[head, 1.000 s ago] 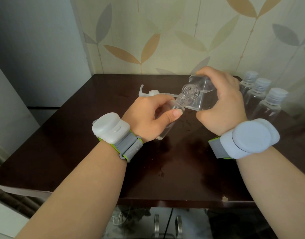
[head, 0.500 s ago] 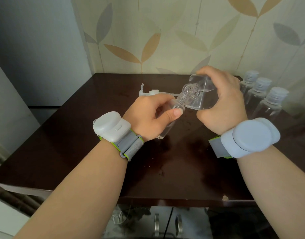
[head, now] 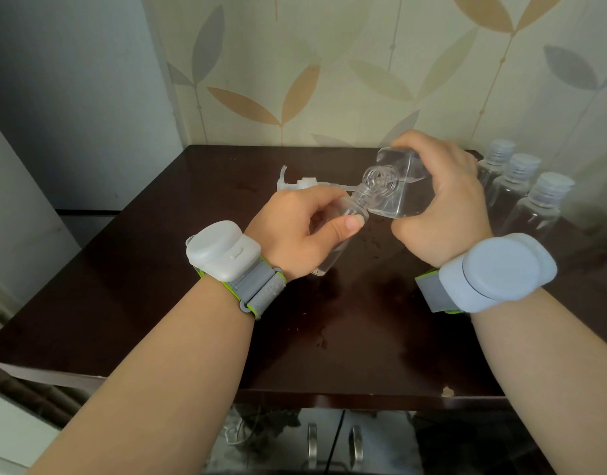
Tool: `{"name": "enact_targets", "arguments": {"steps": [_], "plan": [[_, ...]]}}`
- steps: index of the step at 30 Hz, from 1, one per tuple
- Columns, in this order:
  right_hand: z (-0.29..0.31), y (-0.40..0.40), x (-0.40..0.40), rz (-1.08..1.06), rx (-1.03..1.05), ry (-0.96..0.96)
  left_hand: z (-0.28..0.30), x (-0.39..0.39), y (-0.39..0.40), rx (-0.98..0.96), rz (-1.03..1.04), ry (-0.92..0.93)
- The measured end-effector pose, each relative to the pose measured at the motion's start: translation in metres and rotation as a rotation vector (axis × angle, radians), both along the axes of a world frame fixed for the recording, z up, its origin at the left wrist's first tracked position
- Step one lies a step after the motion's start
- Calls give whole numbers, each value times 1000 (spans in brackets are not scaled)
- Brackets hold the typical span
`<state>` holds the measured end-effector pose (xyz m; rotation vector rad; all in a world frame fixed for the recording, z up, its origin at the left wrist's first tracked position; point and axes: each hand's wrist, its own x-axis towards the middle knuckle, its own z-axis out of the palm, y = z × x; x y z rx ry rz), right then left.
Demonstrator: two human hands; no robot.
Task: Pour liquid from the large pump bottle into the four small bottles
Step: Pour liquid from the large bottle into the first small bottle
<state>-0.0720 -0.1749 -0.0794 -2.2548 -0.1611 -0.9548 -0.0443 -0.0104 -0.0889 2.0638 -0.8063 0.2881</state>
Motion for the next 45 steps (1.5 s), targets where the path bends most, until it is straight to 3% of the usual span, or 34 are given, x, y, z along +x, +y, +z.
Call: {"name": "enact_targets", "arguments": {"steps": [45], "plan": [[0,0,-1,2,-8,8,1,0,0,16,11,-2]]}}
